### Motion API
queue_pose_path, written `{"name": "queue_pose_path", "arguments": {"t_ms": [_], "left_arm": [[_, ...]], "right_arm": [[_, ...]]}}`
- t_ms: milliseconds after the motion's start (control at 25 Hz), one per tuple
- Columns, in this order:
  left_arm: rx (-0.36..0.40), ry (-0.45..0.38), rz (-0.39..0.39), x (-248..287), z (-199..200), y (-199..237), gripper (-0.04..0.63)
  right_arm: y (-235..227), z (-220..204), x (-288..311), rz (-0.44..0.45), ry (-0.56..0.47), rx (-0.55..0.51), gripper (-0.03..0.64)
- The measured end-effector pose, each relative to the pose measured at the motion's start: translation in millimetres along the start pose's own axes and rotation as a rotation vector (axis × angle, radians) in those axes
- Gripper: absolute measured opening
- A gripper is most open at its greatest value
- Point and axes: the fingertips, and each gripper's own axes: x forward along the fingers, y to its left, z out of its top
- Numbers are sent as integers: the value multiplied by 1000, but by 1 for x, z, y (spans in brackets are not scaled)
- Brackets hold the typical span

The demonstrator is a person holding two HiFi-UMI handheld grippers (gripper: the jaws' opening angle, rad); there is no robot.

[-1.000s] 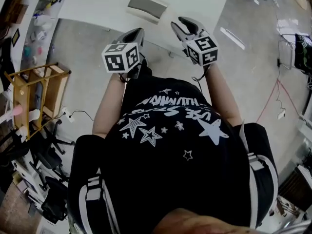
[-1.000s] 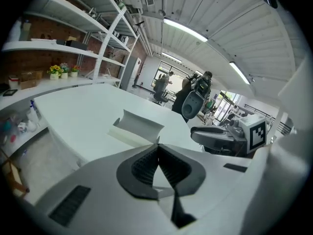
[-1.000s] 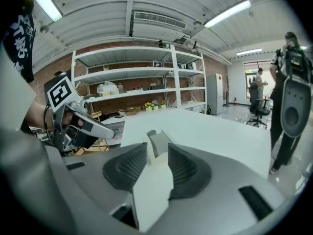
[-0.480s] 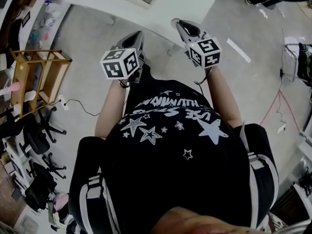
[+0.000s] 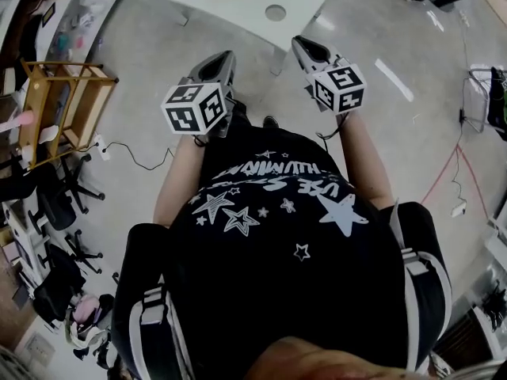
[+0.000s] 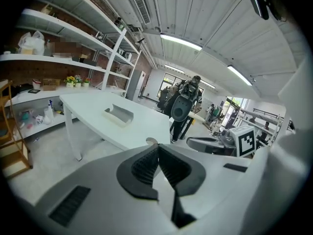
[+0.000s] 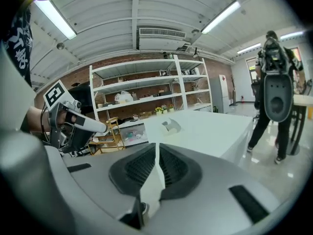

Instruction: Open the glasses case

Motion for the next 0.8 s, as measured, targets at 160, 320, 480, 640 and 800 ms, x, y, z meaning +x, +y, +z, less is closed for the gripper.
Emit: {"name": "queue_pose_path", "arguments": {"t_ms": [160,320,480,640,800], "left_arm": [[5,-9,17,-19,-3,-2,12],[-4,-28,20,-32,-5,3,12],[-6,-65,4,-44,0,8,12],[-13,-82,-16,-61,-4,10,12],[-18,-81,-46,-88,-10,9,12]], "right_arm": [[11,-5,-2,15,-11,20,30],[26,-7,2,25,-13,6,31],[44,0,3,20,-15,-25,31],[62,3,-2,-1,-8,-67,15],[91,4,-12,-18,-5,-78,14]]}}
